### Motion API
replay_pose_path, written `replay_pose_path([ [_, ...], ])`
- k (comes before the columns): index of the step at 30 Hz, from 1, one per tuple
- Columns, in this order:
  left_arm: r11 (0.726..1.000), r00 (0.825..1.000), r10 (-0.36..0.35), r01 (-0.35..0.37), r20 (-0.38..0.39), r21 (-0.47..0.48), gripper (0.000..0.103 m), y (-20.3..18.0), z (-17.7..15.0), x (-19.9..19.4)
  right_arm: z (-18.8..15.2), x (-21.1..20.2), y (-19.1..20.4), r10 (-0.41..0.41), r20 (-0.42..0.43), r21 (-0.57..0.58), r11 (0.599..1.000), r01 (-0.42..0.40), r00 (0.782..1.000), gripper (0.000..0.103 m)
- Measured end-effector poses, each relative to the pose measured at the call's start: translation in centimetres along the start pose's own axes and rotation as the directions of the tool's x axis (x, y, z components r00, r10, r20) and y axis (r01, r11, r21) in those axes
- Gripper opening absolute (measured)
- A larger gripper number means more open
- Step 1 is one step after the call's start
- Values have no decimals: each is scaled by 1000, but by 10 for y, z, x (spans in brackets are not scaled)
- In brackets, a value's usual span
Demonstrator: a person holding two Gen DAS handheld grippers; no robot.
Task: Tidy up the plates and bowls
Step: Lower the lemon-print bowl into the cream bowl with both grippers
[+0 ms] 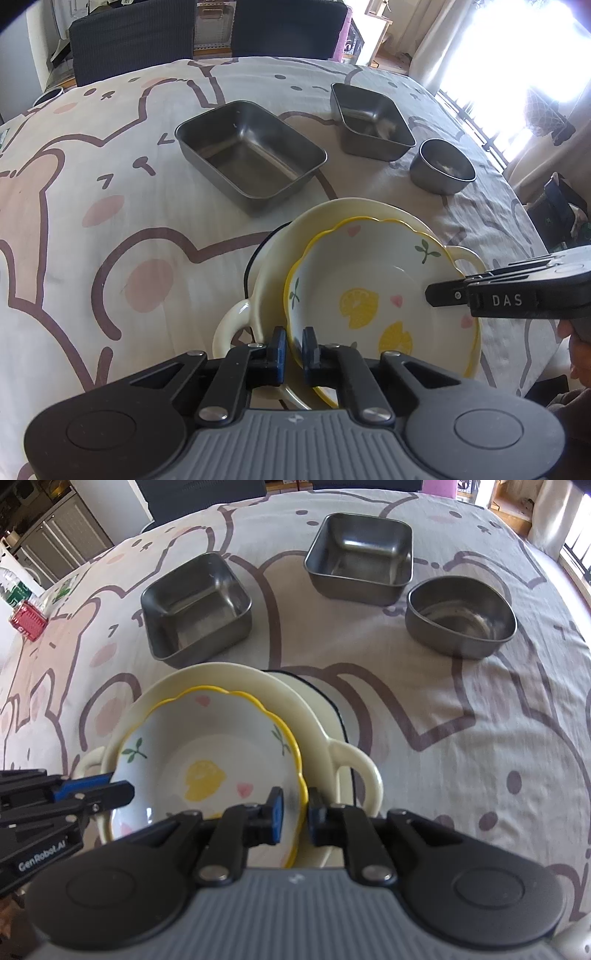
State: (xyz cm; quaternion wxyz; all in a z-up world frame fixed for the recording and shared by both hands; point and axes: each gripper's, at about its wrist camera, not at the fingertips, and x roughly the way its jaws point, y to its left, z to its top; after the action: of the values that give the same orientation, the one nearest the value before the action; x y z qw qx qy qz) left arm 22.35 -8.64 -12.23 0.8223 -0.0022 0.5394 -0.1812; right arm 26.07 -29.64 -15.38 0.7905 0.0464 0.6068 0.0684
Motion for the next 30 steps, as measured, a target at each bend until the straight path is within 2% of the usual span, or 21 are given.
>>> replay_pose_path([
  [7, 1000, 1000, -1, 1, 5, -2, 10, 0, 0, -2, -1, -11, 2, -8, 26, -4, 1000, 8, 1000, 20],
  [11, 1000, 1000, -1, 1, 5, -1, 11, 0, 0, -2, -3, -20, 6, 2, 53, -24, 1000, -1, 999, 29],
  [23, 1000, 1000, 2, -2, 1, 14, 13, -1, 1, -6, -9, -24, 10, 8, 69, -51, 999, -4, 998, 32],
  [28, 999, 1000, -6, 5, 10, 35, 23, -3, 1, -13, -17, -31, 17, 25, 94, -91, 996, -17, 995, 40],
  [30, 999, 1000, -9, 9, 12, 44, 31, -4, 0, -17, -19, -34, 18, 31, 106, -100, 995, -21, 994, 43],
])
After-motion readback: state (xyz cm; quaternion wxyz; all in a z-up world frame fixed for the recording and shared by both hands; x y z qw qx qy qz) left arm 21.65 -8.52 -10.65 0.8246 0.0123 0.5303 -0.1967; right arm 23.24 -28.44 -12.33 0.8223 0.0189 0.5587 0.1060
